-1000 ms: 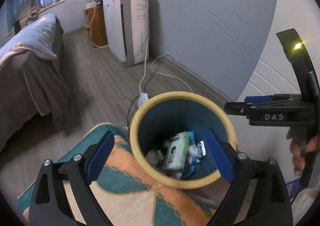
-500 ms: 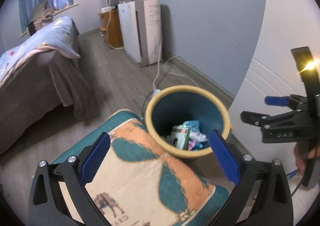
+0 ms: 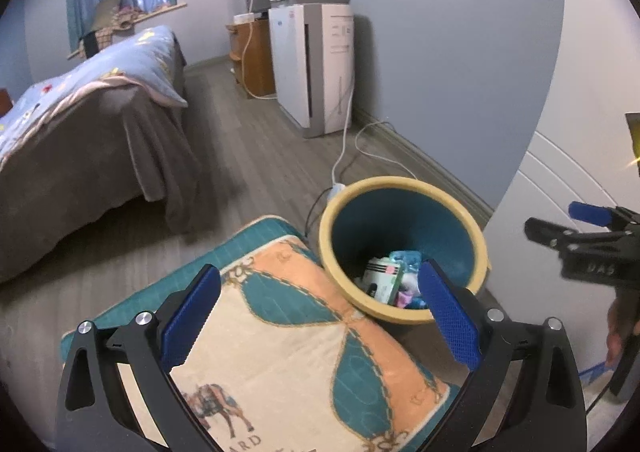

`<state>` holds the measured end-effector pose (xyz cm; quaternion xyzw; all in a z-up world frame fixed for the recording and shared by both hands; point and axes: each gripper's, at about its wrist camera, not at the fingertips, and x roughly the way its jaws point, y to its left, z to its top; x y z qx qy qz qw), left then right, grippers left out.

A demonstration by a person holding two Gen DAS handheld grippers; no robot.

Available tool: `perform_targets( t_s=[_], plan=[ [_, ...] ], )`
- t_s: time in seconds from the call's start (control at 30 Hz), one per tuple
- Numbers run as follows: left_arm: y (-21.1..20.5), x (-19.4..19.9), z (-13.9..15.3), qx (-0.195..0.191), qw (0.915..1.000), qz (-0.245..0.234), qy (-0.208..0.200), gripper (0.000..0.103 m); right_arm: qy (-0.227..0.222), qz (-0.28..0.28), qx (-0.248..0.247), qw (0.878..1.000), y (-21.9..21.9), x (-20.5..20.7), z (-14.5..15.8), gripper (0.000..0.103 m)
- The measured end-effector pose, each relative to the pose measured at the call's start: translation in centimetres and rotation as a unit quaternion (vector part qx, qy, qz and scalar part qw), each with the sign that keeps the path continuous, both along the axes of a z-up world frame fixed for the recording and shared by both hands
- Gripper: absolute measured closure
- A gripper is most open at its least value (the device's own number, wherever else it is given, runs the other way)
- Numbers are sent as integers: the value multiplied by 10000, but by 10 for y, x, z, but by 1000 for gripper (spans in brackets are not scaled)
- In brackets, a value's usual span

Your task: Collect trash

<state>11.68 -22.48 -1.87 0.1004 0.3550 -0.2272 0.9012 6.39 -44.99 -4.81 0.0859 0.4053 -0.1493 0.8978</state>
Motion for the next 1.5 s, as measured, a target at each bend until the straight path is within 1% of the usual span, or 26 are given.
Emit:
perform_targets(
  t_s=[0.13,0.3,0.53,1.5],
  plan=[
    [3,4,-1,1,10000,0,-37,5,-53,-45,-109,9999,1,-1,1,6],
    [5,5,0,-62,10000,3,-8,5,1,16,-316,9995,8,0,0,6],
    [5,5,1,-45,10000,0,-25,5,60,101,-492,9987,13,2,0,6],
    [1,3,3,-17,9999,-131,-95,5,86,72,-505,9987,13,0,-1,6]
  ],
)
